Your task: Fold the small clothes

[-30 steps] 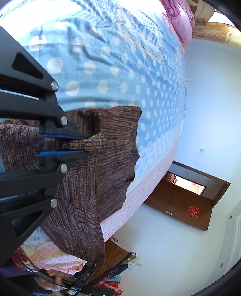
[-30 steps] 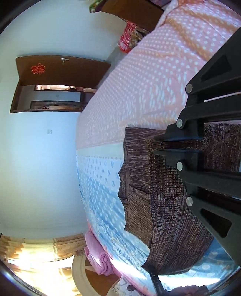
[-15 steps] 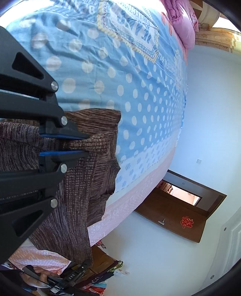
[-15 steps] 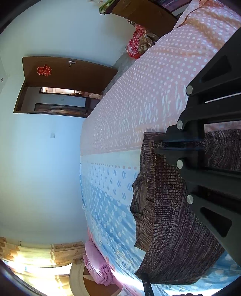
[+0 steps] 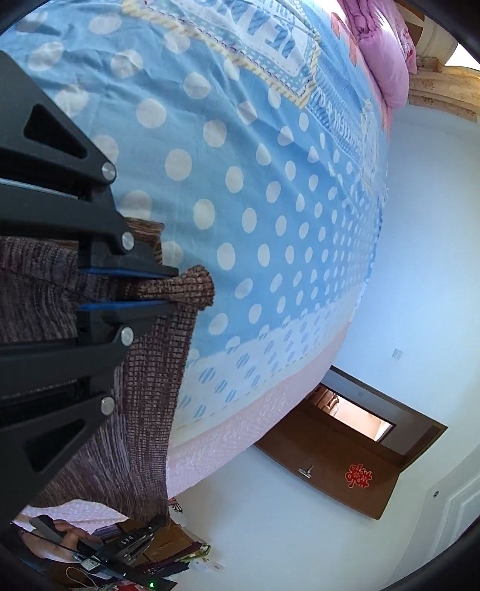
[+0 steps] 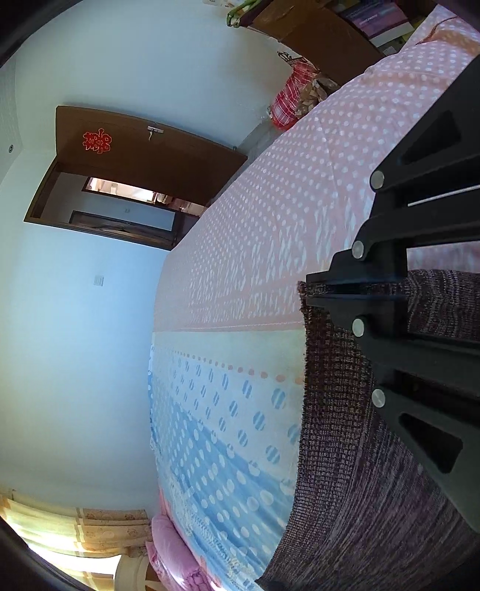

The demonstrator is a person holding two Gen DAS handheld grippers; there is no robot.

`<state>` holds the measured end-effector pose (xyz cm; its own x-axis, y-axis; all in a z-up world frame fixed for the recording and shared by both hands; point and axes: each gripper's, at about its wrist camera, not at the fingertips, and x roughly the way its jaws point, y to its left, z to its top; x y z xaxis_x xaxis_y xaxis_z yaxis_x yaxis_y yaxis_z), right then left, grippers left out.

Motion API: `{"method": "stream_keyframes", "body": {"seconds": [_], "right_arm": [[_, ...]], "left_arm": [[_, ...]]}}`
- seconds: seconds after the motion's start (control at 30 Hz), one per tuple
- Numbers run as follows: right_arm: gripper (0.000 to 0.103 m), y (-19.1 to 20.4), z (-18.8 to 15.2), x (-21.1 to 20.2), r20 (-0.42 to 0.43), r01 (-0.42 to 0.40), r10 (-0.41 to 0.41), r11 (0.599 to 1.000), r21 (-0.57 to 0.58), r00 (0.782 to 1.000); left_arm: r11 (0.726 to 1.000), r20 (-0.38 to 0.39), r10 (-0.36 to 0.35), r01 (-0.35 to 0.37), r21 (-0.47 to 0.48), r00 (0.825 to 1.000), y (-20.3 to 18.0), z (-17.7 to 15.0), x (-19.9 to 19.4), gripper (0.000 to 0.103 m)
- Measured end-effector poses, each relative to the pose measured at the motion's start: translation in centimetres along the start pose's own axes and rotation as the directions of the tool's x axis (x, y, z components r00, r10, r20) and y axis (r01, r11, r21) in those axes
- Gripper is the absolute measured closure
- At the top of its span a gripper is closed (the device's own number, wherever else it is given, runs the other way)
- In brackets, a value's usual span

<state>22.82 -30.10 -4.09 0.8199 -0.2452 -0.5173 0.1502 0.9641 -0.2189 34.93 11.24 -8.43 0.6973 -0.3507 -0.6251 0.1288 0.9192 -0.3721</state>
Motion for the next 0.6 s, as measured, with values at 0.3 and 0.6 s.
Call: {"method": "stream_keyframes", "body": {"seconds": [0.3,0.6], "right_arm": [[0.100,2.2,-2.4,7.0,-0.137,0.077,-0.093,0.990,-0.118,0.986],[0.096,-0.4,-1.7,5.8,-0.187,0.064,-0.064,0.998,-0.004,0.980]], "left_arm": [[0.991,-0.095,0.130,-0.133,-0.022,0.987,1.8,-1.4,6.3,0.085],[0.970,-0.121,0.231,-0.220,0.099,0.965,0.1,-1.6,6.1,0.079]]}}
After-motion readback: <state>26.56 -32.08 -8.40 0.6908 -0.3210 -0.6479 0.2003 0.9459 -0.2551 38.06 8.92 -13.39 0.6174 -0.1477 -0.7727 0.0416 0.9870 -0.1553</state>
